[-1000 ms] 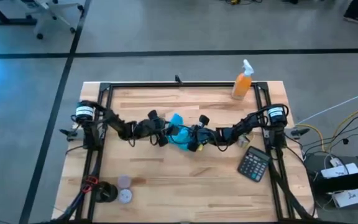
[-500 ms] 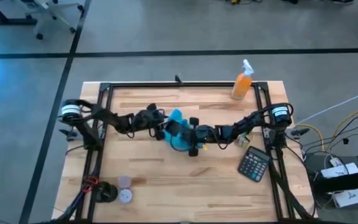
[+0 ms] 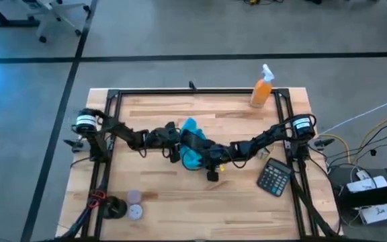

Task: Apply microfiber cloth
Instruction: Wipe the front and back of the black cellphone using the blue microfiber cloth

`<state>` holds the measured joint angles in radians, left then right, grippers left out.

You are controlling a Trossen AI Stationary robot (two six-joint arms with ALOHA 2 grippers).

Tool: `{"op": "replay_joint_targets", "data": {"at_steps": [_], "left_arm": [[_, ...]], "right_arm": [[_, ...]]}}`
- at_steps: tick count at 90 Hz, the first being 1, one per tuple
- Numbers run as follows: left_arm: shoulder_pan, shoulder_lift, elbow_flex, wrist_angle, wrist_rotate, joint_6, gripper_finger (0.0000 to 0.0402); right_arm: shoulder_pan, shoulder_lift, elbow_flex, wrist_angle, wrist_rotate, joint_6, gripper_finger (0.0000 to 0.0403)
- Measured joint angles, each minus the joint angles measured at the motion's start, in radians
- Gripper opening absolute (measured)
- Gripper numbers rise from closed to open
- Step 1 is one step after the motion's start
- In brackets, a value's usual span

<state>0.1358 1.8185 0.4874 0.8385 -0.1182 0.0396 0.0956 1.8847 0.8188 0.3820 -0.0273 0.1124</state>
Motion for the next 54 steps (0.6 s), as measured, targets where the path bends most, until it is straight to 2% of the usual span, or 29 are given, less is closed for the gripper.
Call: {"op": "replay_joint_targets", "data": {"at_steps": [20, 35, 41, 54], "left_arm": [[-0.002, -0.001, -0.013, -0.008, -0.006, 0.000, 0.0101], [-0.018, -0.072, -0.022, -0.076, -0.004, 0.027, 0.0101], [-0.029, -0.106, -0.024, -0.083, -0.004, 0.031, 0.0100], [-0.099, -0.150, -0.025, -0.060, 0.005, 0.030, 0.0103]], "right_arm": [[0.022, -0.145, 0.022, -0.247, 0.004, 0.030, 0.0142], [0.012, -0.266, 0.034, -0.432, 0.136, 0.021, 0.0182], [-0.006, -0.294, 0.034, -0.453, 0.172, 0.021, 0.0198], [-0.063, -0.294, 0.038, -0.427, 0.180, 0.047, 0.0241]]}}
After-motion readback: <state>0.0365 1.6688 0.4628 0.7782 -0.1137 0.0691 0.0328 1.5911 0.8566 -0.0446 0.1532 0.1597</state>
